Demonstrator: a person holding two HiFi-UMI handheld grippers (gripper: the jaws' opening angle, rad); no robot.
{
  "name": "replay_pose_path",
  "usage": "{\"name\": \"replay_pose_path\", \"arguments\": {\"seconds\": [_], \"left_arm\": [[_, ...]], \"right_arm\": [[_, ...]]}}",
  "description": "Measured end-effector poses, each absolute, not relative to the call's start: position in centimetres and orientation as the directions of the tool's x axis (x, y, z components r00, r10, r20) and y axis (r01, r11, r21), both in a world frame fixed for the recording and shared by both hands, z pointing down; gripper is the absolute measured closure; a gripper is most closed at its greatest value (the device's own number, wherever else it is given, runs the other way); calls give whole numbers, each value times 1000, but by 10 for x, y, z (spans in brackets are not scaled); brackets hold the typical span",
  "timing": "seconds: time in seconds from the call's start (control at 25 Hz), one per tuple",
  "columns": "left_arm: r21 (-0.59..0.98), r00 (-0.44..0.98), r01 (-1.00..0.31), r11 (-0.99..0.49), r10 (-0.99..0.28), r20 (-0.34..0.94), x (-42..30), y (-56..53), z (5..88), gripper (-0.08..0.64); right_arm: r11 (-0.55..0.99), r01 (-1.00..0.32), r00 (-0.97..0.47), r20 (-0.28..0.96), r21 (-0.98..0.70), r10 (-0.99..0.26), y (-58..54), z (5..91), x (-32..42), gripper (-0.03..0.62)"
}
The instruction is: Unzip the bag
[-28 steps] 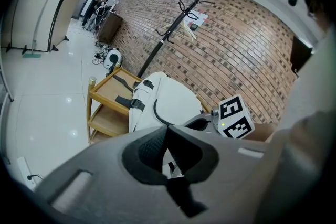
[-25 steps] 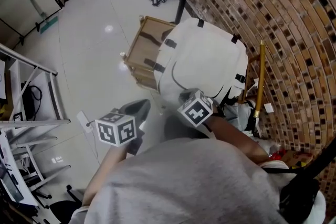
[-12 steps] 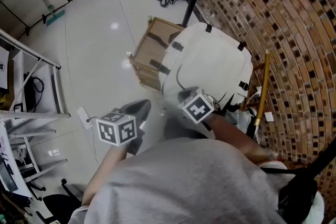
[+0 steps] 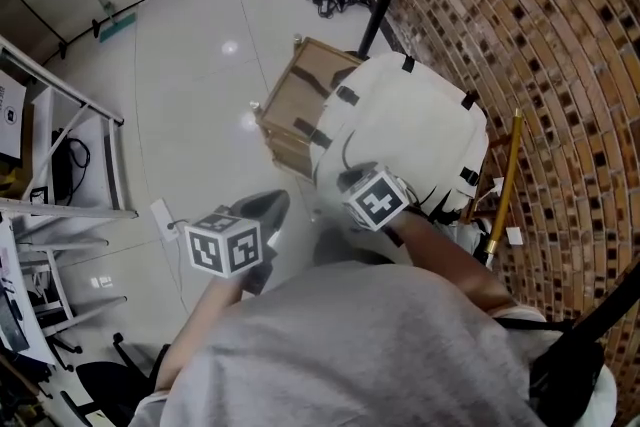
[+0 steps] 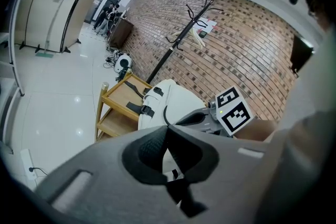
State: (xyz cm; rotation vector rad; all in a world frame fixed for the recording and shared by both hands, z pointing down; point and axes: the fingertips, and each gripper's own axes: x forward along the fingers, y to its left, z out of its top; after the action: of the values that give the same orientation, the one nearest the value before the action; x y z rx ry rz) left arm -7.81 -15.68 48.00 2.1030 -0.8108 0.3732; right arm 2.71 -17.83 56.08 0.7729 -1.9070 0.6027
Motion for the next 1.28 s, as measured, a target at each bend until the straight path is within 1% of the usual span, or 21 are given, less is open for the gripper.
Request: {"name": "replay_pose_path", "arguments": {"seconds": [0.2, 0.36, 0.56, 0.84, 1.04, 1.28], "left_arm": [[599, 745, -667, -444, -430, 510, -78, -163, 477, 560], [599, 742, -669, -440, -436, 509, -77, -167, 476, 560], [602, 738, -673, -430, -444, 508, -78, -174, 478, 560], [606, 730, -680, -413, -456, 509, -79, -182, 480, 560], [610, 724, -685, -398, -466, 509, -80, -187, 482, 560], [614, 717, -690, -383, -479, 506, -81, -195, 485, 560]], "right_arm": [[688, -717, -368, 898, -108, -242, -185, 556, 20, 558], [691, -718, -347, 904, -83, -251, -194, 555, 28, 558], [703, -704, -370, 897, -101, -243, -208, 551, 23, 558], [693, -703, -402, 893, -159, -204, -220, 551, 21, 558], [700, -694, -410, 892, -169, -191, -230, 549, 23, 558], [741, -639, -430, 894, -206, -123, -235, 547, 20, 558]]}}
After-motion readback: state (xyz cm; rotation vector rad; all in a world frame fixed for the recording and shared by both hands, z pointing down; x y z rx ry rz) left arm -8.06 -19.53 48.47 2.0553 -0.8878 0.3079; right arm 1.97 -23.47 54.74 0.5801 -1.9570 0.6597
